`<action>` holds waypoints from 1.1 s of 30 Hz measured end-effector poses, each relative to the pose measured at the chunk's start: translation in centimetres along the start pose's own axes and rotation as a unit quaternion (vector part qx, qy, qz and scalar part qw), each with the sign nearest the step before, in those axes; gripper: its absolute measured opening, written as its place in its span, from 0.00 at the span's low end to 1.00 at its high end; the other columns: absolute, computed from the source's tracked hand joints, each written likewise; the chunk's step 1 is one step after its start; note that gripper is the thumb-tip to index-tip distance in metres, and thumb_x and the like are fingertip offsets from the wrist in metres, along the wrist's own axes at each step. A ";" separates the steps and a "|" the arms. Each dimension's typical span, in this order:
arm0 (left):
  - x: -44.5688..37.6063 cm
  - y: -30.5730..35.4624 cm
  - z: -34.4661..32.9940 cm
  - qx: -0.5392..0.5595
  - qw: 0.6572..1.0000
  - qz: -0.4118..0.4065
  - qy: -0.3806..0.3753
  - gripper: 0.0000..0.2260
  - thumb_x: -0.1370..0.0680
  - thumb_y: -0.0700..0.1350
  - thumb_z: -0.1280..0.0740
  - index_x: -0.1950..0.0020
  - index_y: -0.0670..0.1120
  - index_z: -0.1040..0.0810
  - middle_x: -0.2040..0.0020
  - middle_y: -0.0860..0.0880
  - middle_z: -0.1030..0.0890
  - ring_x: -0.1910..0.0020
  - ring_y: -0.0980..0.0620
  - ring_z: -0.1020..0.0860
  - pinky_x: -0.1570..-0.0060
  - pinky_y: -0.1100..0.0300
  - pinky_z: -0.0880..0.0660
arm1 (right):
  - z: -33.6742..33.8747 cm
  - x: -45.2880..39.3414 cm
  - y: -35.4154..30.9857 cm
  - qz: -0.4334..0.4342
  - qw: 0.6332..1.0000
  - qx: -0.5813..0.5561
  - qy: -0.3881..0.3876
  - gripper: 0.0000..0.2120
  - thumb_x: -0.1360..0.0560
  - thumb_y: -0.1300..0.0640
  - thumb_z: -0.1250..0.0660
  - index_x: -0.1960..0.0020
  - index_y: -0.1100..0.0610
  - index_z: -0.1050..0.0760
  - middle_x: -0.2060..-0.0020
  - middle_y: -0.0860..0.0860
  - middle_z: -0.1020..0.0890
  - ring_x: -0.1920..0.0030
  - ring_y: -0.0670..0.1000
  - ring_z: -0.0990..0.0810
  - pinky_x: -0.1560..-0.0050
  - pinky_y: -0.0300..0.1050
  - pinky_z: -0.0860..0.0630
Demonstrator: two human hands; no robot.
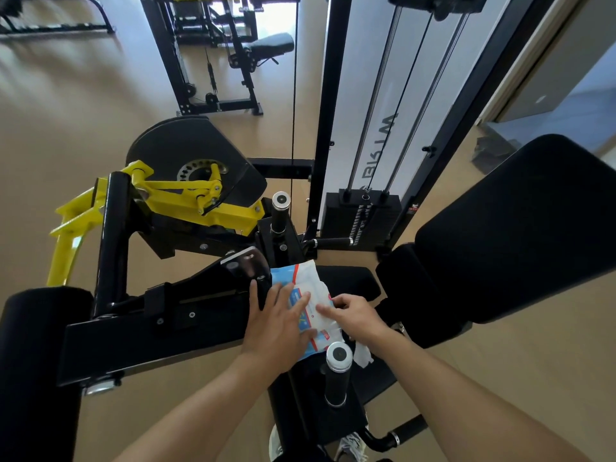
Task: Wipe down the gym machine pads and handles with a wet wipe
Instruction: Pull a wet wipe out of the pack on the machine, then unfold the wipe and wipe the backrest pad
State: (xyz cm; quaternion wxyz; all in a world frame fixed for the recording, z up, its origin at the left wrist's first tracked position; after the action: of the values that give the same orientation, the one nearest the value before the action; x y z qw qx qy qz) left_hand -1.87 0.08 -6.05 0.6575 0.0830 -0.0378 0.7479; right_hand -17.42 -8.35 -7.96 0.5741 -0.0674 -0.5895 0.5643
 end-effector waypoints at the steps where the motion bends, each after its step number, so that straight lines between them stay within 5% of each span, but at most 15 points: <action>1: 0.0 0.0 0.0 0.027 1.000 0.001 -0.002 0.34 0.21 0.70 0.43 0.18 0.58 0.45 0.19 0.49 0.44 0.19 0.48 0.51 0.25 0.38 0.70 | 0.3 0.2 -0.1 0.004 1.000 -0.004 0.006 0.15 0.23 0.45 0.27 0.42 0.53 0.21 0.50 0.49 0.14 0.53 0.47 0.13 0.52 0.45 0.16; 4: 0.1 0.0 0.5 0.180 0.982 -0.010 0.051 0.31 0.21 0.65 0.36 0.21 0.57 0.38 0.21 0.54 0.39 0.19 0.52 0.48 0.22 0.43 0.67 | 1.7 1.0 -0.1 0.001 0.998 -0.036 0.059 0.15 0.20 0.44 0.31 0.41 0.53 0.20 0.56 0.47 0.18 0.55 0.47 0.20 0.55 0.42 0.25; 8: 0.7 -0.2 5.5 0.452 0.856 0.002 0.251 0.15 0.23 0.46 0.26 0.36 0.53 0.20 0.37 0.60 0.23 0.30 0.54 0.28 0.27 0.44 0.33 | 4.7 2.6 -0.1 -0.023 0.957 -0.272 0.101 0.10 0.18 0.56 0.36 0.41 0.55 0.18 0.61 0.53 0.22 0.62 0.50 0.25 0.59 0.46 0.26; 11: 1.7 2.0 13.0 0.455 0.814 -0.031 0.360 0.09 0.22 0.48 0.28 0.42 0.54 0.20 0.44 0.57 0.19 0.40 0.54 0.22 0.36 0.54 0.26 | 7.1 4.5 -0.5 0.005 0.902 -0.421 0.097 0.17 0.21 0.66 0.43 0.38 0.59 0.20 0.61 0.54 0.22 0.63 0.50 0.25 0.55 0.47 0.25; 13: 3.1 5.6 17.5 0.431 0.810 -0.133 0.374 0.09 0.22 0.48 0.31 0.44 0.50 0.18 0.45 0.55 0.18 0.42 0.56 0.22 0.38 0.63 0.28 | 8.6 5.6 -0.7 0.032 0.874 -0.476 0.093 0.20 0.23 0.69 0.44 0.36 0.61 0.21 0.59 0.56 0.21 0.60 0.52 0.23 0.50 0.49 0.24; 15: 4.3 10.0 19.7 0.398 0.817 -0.225 0.351 0.08 0.23 0.45 0.29 0.44 0.48 0.17 0.46 0.55 0.17 0.43 0.59 0.22 0.39 0.68 0.29 | 10.0 6.5 -0.8 0.053 0.852 -0.513 0.090 0.21 0.22 0.70 0.43 0.34 0.61 0.22 0.55 0.58 0.20 0.54 0.55 0.21 0.40 0.53 0.23; 17: 4.1 13.9 19.1 0.385 0.850 -0.230 0.278 0.09 0.23 0.44 0.28 0.44 0.52 0.19 0.46 0.59 0.19 0.44 0.61 0.23 0.41 0.68 0.27 | 11.6 7.3 -0.7 0.078 0.830 -0.547 0.079 0.17 0.18 0.68 0.42 0.32 0.60 0.24 0.49 0.60 0.19 0.49 0.57 0.19 0.38 0.54 0.22; 21: 1.1 19.2 13.5 0.444 0.889 -0.052 0.104 0.11 0.22 0.53 0.28 0.44 0.60 0.28 0.47 0.62 0.23 0.46 0.63 0.23 0.46 0.58 0.22 | 16.3 10.1 0.7 0.129 0.804 -0.567 0.123 0.15 0.15 0.66 0.45 0.34 0.58 0.24 0.46 0.56 0.14 0.44 0.56 0.14 0.44 0.50 0.20; 25: -0.3 27.0 9.6 0.569 0.820 0.033 -0.053 0.13 0.27 0.58 0.25 0.47 0.57 0.22 0.51 0.58 0.18 0.53 0.63 0.20 0.57 0.71 0.25 | 22.9 13.5 4.7 0.176 0.833 -0.502 0.148 0.15 0.15 0.63 0.43 0.31 0.54 0.25 0.39 0.49 0.15 0.36 0.50 0.18 0.40 0.46 0.24; 29: -0.7 36.7 9.1 0.618 0.784 0.004 -0.052 0.05 0.23 0.52 0.27 0.52 0.52 0.15 0.57 0.55 0.14 0.55 0.58 0.17 0.58 0.72 0.25 | 29.7 16.3 9.6 0.182 0.866 -0.444 0.140 0.17 0.14 0.62 0.43 0.28 0.51 0.27 0.36 0.44 0.17 0.34 0.45 0.20 0.43 0.43 0.20; 33: -0.8 43.7 9.2 0.644 0.764 0.018 -0.035 0.06 0.19 0.47 0.31 0.52 0.52 0.14 0.56 0.54 0.13 0.55 0.57 0.16 0.55 0.68 0.22 | 35.7 18.1 13.4 0.165 0.888 -0.408 0.136 0.18 0.14 0.62 0.45 0.29 0.49 0.26 0.35 0.42 0.18 0.31 0.45 0.23 0.30 0.48 0.26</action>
State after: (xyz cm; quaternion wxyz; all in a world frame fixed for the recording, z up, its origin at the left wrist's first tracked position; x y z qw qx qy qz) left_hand -44.37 -8.02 5.14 0.4341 0.5124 0.4285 0.6045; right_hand -57.92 -11.47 3.52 0.4689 -0.4681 -0.6642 0.3463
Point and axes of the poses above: each hand's wrist, its own x-axis away from the middle knuckle, its own z-axis out of the back of the hand, y = z × x, the point moved 2 cm from there along -x, towards the middle knuckle
